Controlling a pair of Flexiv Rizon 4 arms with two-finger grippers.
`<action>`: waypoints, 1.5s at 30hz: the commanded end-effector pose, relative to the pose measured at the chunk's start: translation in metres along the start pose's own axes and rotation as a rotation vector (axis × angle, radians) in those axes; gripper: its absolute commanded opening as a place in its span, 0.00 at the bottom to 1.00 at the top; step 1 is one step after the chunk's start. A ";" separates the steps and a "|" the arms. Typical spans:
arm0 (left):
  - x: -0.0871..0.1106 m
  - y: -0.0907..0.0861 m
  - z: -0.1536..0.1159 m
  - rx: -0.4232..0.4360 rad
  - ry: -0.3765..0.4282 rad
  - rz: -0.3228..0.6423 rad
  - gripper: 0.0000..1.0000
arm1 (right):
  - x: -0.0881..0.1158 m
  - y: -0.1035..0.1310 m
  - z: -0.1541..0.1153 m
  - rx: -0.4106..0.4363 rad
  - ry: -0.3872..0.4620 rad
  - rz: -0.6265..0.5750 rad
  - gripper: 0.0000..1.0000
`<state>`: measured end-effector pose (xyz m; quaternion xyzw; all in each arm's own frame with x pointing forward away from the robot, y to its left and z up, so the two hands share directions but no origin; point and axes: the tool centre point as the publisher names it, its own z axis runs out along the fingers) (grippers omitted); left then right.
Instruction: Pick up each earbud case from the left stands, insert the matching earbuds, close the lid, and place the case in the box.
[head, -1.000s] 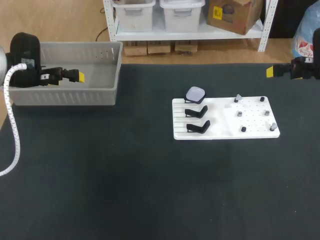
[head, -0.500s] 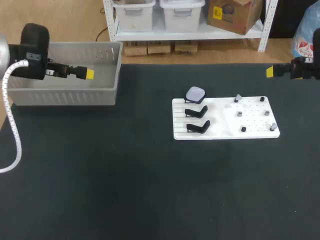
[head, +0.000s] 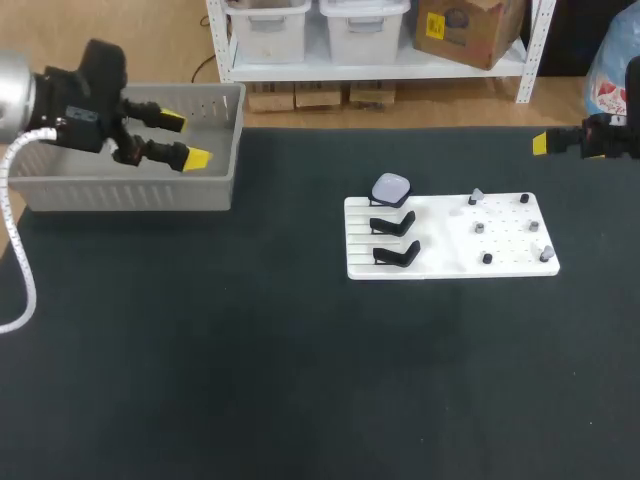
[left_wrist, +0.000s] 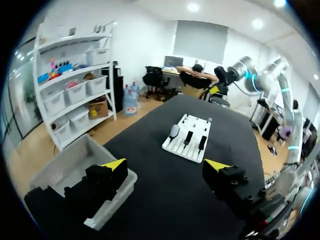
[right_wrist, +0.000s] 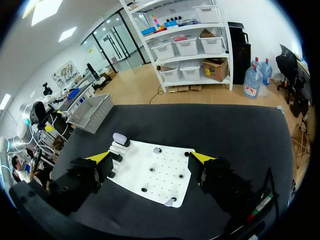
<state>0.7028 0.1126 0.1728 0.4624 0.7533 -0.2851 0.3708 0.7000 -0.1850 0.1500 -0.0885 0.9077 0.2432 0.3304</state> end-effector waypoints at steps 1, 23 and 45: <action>-0.010 0.010 0.024 0.120 0.035 0.062 1.00 | 0.000 0.000 0.000 0.000 0.000 0.000 1.00; -0.018 0.003 0.065 0.194 0.046 0.182 1.00 | 0.000 0.000 0.000 0.000 0.000 0.000 1.00; -0.014 -0.001 0.125 0.300 -0.028 0.290 1.00 | 0.000 0.000 0.000 0.000 0.000 0.000 1.00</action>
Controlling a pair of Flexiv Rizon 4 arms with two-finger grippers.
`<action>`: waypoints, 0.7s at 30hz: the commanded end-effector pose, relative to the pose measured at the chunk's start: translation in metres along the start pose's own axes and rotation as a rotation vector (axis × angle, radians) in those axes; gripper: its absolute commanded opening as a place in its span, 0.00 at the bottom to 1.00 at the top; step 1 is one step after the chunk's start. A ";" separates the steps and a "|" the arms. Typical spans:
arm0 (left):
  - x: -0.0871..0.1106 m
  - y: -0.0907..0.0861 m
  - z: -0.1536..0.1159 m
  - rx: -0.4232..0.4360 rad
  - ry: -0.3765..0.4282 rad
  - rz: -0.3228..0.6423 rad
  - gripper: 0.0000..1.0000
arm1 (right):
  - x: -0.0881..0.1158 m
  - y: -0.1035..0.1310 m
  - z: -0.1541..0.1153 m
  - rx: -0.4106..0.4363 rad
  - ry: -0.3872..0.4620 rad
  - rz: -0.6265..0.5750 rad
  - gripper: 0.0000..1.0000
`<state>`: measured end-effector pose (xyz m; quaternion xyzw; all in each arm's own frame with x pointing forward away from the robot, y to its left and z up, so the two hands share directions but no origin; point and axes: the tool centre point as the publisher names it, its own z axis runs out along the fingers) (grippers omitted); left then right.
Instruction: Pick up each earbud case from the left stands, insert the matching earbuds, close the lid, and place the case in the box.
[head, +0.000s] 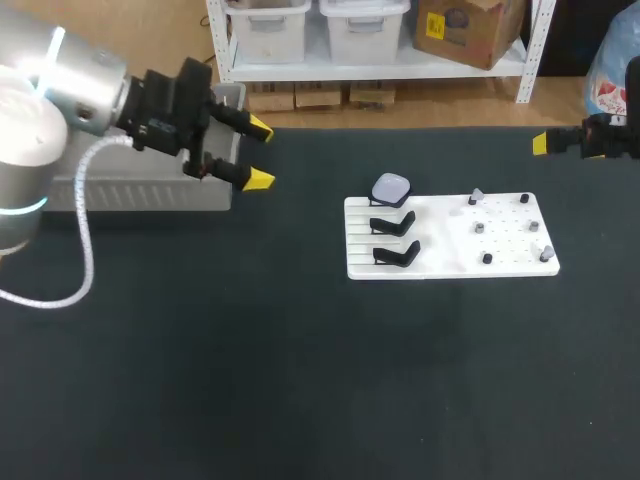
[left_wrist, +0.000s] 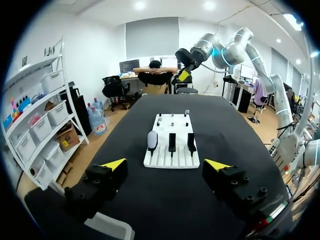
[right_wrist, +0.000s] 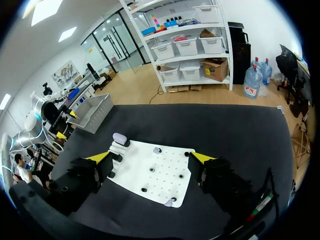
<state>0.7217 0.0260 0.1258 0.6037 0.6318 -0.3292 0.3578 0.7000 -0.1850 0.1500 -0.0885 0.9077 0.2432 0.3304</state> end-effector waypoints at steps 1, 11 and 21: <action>0.000 0.022 0.026 0.053 -0.008 0.004 1.00 | 0.000 0.000 0.000 0.000 0.000 0.000 1.00; -0.004 0.032 0.056 0.100 -0.040 0.023 1.00 | 0.000 0.000 0.000 0.000 0.000 0.000 1.00; -0.004 0.030 0.078 0.112 -0.029 0.022 1.00 | 0.000 0.000 0.000 0.000 0.000 0.000 1.00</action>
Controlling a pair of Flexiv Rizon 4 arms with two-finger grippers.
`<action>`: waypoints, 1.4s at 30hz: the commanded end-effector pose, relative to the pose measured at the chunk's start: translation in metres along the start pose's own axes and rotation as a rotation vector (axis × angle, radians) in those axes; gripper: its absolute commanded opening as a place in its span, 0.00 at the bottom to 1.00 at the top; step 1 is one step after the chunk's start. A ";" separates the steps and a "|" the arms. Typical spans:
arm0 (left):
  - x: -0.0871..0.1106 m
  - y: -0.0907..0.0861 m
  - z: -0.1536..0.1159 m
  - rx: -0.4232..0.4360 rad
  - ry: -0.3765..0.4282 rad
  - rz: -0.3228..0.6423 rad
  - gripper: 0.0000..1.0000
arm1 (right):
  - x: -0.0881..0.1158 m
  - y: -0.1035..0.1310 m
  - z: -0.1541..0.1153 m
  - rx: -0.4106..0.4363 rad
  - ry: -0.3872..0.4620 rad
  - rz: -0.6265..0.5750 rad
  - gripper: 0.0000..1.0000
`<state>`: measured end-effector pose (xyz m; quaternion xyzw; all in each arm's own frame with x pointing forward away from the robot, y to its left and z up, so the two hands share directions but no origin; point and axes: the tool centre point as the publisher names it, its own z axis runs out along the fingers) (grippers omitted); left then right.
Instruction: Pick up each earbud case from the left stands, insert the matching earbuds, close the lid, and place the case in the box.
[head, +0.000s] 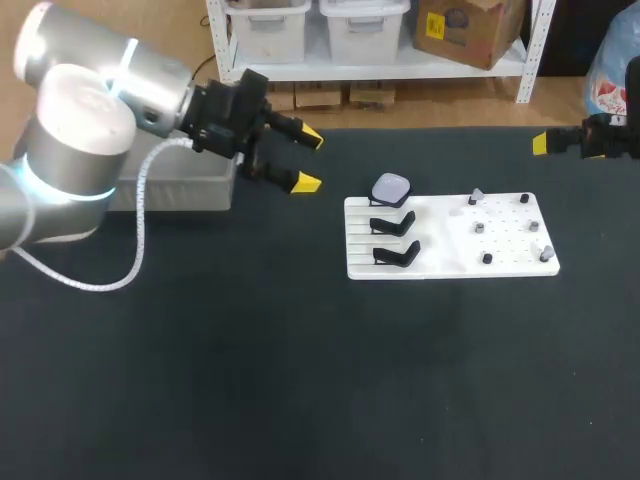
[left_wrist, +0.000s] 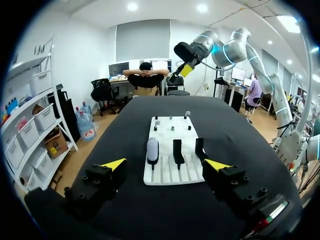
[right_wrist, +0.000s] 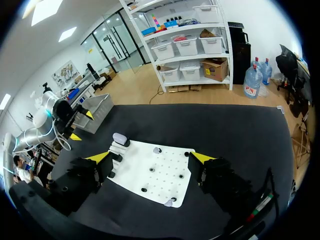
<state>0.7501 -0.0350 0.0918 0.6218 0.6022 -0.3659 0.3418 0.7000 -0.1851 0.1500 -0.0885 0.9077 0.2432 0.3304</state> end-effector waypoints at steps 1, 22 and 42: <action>0.000 0.007 0.009 0.010 0.012 0.000 1.00 | 0.000 0.000 0.000 0.000 0.000 0.000 1.00; 0.013 0.016 0.054 0.029 0.051 -0.028 0.77 | 0.000 0.000 0.000 0.000 0.000 0.000 1.00; 0.016 0.033 0.086 0.062 0.104 -0.036 0.89 | 0.000 0.000 0.000 0.000 0.000 0.000 1.00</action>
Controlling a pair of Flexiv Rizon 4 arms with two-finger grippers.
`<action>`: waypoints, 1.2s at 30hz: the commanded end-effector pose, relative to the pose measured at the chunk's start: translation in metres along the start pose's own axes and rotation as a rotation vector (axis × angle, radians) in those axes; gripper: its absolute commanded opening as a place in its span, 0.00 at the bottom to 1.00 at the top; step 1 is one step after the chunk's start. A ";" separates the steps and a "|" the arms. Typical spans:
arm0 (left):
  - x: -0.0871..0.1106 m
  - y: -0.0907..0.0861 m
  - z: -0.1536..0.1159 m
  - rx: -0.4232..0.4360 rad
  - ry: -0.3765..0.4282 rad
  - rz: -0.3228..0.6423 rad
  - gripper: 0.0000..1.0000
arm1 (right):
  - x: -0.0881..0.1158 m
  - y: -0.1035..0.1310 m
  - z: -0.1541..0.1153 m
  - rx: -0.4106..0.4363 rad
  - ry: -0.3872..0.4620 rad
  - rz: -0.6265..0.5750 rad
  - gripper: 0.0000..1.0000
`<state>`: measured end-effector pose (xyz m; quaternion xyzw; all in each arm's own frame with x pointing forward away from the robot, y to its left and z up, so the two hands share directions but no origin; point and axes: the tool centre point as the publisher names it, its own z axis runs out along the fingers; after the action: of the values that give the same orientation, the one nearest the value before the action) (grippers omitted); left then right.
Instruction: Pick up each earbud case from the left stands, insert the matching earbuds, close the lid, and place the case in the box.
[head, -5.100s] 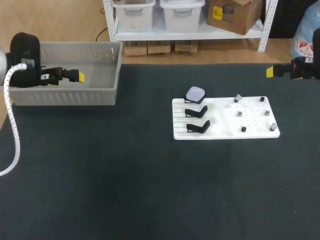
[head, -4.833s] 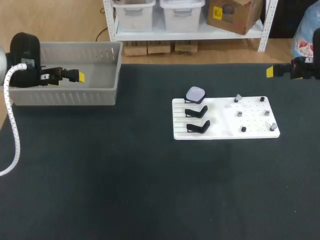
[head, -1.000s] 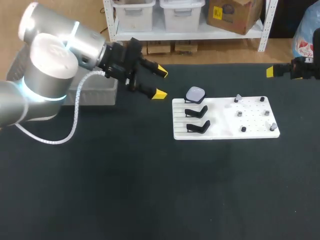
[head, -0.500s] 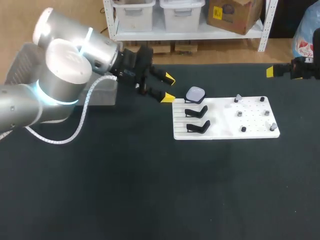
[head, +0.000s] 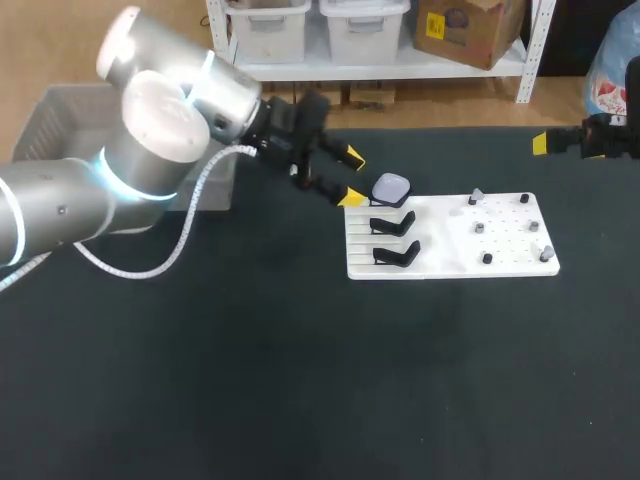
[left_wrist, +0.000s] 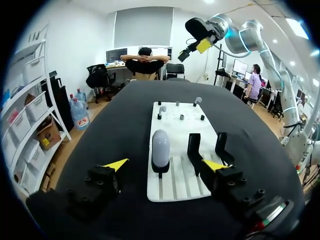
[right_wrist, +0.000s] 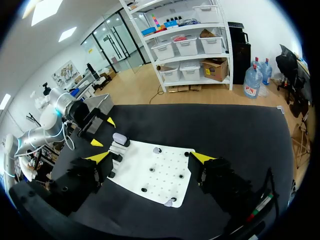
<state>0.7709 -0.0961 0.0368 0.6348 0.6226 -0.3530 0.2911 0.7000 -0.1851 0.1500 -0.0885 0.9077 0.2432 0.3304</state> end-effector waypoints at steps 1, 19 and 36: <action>-0.002 0.009 0.008 0.023 0.002 0.005 0.84 | 0.000 0.000 0.000 0.000 0.000 0.000 1.00; -0.002 0.006 0.024 0.048 -0.009 0.014 0.74 | 0.000 0.000 0.000 0.000 0.000 0.000 1.00; 0.000 0.003 0.031 0.032 -0.020 -0.001 0.60 | 0.000 0.000 0.000 0.000 0.000 0.000 1.00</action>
<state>0.7728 -0.1215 0.0200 0.6369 0.6133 -0.3708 0.2841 0.7000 -0.1851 0.1500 -0.0885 0.9077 0.2432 0.3304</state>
